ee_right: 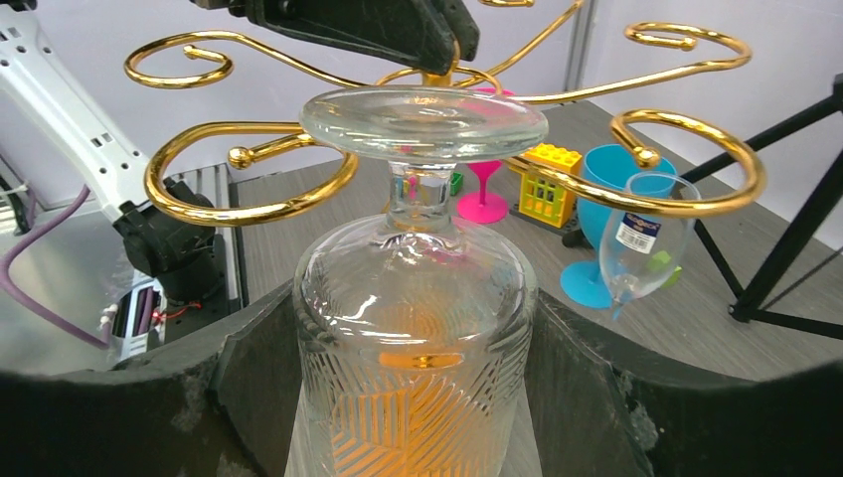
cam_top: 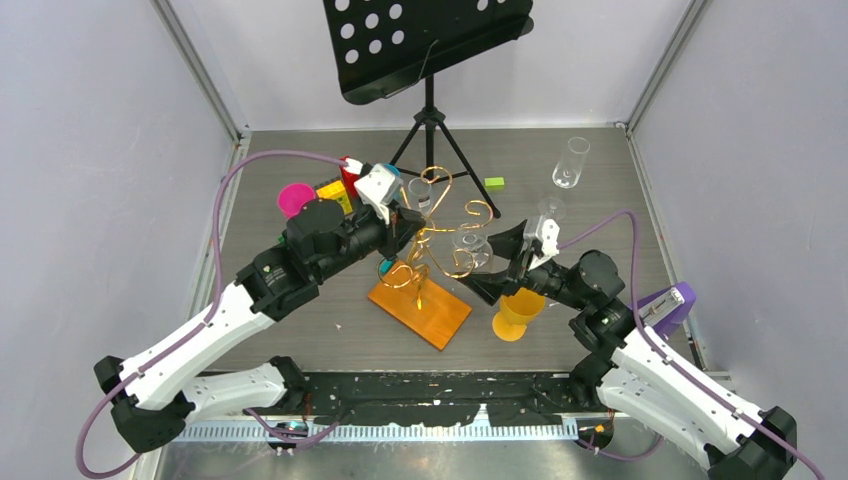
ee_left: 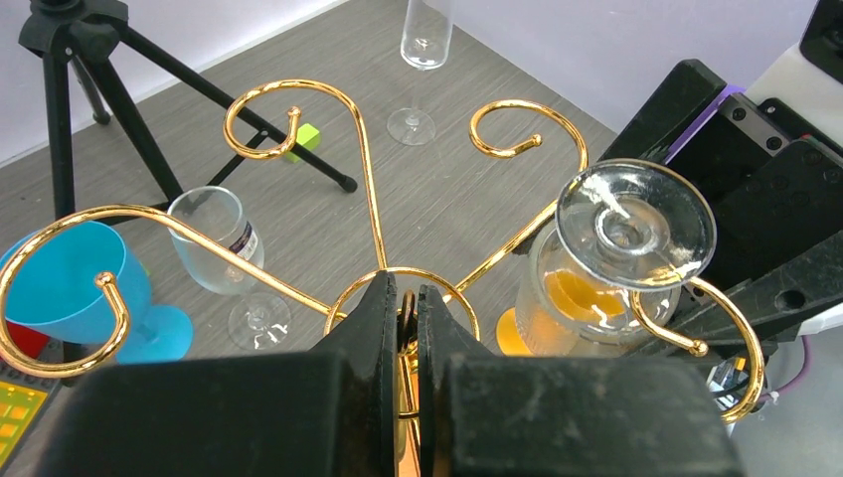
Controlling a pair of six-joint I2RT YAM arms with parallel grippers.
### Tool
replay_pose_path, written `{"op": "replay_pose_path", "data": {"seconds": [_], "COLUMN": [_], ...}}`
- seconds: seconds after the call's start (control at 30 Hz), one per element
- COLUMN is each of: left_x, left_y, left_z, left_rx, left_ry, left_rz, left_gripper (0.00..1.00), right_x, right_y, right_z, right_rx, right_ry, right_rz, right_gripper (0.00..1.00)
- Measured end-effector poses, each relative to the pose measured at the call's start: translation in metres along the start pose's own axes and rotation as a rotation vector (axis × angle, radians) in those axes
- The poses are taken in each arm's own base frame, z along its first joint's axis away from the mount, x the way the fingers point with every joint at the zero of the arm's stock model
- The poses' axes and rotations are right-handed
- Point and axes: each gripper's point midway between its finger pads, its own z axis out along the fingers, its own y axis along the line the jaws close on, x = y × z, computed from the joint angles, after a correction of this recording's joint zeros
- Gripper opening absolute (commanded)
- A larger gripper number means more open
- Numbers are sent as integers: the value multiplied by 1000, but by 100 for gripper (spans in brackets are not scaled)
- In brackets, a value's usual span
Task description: Place the wine glass upside down on the wine glass rack
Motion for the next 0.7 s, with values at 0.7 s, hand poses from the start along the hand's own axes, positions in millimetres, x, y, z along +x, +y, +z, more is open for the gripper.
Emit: {"op": "replay_pose_path", "data": {"seconds": [0.7], "left_x": [-3], "left_y": [-2], "left_z": [9], "left_rx": [7], "left_ry": [-17], "left_rz": [-20], "left_gripper": [0], "right_x": [1], "right_y": [34], "right_z": [18], "right_rx": [-199], "right_ry": [26], "right_rz": [25], "right_gripper": [5]}}
